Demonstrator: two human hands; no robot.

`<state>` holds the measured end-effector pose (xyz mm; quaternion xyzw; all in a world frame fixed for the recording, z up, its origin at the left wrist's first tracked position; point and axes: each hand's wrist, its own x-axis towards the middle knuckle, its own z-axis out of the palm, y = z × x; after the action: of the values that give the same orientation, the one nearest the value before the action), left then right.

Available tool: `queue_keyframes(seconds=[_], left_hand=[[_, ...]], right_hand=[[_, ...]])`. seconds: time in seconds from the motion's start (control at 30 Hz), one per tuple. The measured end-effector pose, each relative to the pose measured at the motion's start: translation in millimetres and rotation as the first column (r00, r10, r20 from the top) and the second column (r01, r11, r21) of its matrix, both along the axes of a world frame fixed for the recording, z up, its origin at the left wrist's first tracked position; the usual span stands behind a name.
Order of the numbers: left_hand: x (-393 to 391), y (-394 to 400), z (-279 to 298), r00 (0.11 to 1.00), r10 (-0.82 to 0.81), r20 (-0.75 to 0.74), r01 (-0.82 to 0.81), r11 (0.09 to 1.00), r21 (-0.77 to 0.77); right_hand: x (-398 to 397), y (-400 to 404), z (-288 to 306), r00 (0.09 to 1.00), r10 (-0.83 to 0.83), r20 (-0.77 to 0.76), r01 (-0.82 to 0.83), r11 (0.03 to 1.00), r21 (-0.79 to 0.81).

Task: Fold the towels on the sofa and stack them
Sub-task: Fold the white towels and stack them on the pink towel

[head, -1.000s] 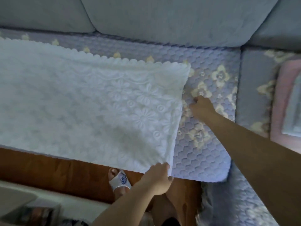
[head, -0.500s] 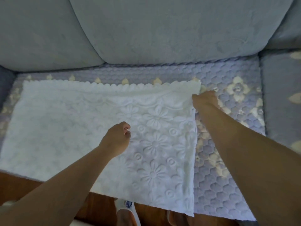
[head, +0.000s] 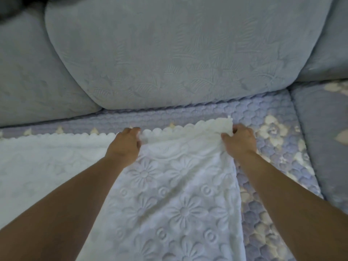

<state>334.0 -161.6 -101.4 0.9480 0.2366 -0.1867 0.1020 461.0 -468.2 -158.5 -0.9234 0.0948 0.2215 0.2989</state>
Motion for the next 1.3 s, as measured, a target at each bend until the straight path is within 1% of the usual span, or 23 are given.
queue_keyframes(seconds=[0.1,0.17,0.27,0.33,0.43,0.5,0.57,0.6,0.63,0.67,0.7,0.73,0.77,0.8,0.87,0.9,0.97,1.03,1.07,1.13,1.2,1.3], left_hand=[[18,18,-15,0.995,-0.092,-0.031,0.091,0.996,-0.017],[33,33,-25,0.988,-0.150,0.045,0.150,0.989,-0.014],[46,45,-30,0.970,-0.164,0.182,0.169,0.986,-0.013],[43,53,-38,0.975,-0.118,0.190,0.130,0.990,-0.055],[37,60,-48,0.968,-0.109,0.227,0.134,0.986,-0.100],[39,64,-49,0.944,-0.151,0.295,0.191,0.975,-0.113],[40,66,-50,0.918,-0.254,0.306,0.296,0.950,-0.099],[38,68,-51,0.907,-0.302,0.295,0.339,0.937,-0.085],[35,71,-52,0.899,-0.333,0.283,0.367,0.927,-0.076],[32,74,-54,0.901,-0.334,0.276,0.369,0.926,-0.082],[29,76,-55,0.912,-0.308,0.270,0.346,0.933,-0.104],[29,80,-55,0.926,-0.274,0.259,0.315,0.939,-0.135],[30,83,-54,0.936,-0.250,0.248,0.294,0.942,-0.161],[32,85,-53,0.938,-0.247,0.244,0.293,0.939,-0.179],[34,86,-50,0.915,-0.292,0.280,0.351,0.917,-0.190],[32,87,-49,0.877,-0.346,0.333,0.418,0.892,-0.174],[20,90,-47,0.764,-0.486,0.424,0.568,0.818,-0.086],[5,94,-46,0.654,-0.605,0.454,0.680,0.733,-0.002],[-1,97,-46,0.633,-0.622,0.461,0.698,0.716,0.008],[-7,103,-47,0.641,-0.609,0.467,0.688,0.726,0.003],[-7,112,-48,0.649,-0.604,0.462,0.669,0.743,0.030],[-7,120,-51,0.698,-0.577,0.425,0.634,0.774,0.010]], right_hand=[[4,2,-4,0.999,-0.035,-0.011,0.035,0.999,-0.014],[8,5,-7,0.998,-0.035,0.042,0.037,0.998,-0.046],[11,8,-12,0.991,-0.059,0.118,0.073,0.991,-0.114],[4,13,-18,0.991,-0.068,0.116,0.088,0.980,-0.177],[-4,18,-19,0.991,-0.080,0.106,0.101,0.972,-0.213],[-3,22,-13,0.993,-0.068,0.099,0.090,0.968,-0.234],[-3,26,-3,0.991,-0.030,0.130,0.068,0.953,-0.296],[-6,29,2,0.980,0.011,0.201,0.063,0.931,-0.360],[-11,34,8,0.942,0.116,0.314,0.034,0.899,-0.436],[-17,42,13,0.877,0.276,0.394,-0.047,0.864,-0.501],[-22,51,16,0.782,0.437,0.444,-0.157,0.828,-0.539],[-24,63,17,0.704,0.544,0.456,-0.270,0.800,-0.536],[-24,77,17,0.670,0.602,0.434,-0.379,0.780,-0.498],[-22,91,16,0.662,0.634,0.400,-0.453,0.764,-0.460],[-19,109,12,0.675,0.674,0.302,-0.534,0.728,-0.431],[-18,117,10,0.678,0.680,0.277,-0.539,0.717,-0.441],[-21,123,4,0.694,0.663,0.282,-0.511,0.729,-0.455],[-25,124,1,0.692,0.647,0.320,-0.469,0.740,-0.483],[-27,125,0,0.686,0.648,0.330,-0.455,0.736,-0.501],[-28,125,-2,0.670,0.665,0.330,-0.446,0.716,-0.538],[-25,128,0,0.667,0.683,0.298,-0.458,0.691,-0.559],[-26,132,1,0.686,0.679,0.261,-0.468,0.686,-0.556]])
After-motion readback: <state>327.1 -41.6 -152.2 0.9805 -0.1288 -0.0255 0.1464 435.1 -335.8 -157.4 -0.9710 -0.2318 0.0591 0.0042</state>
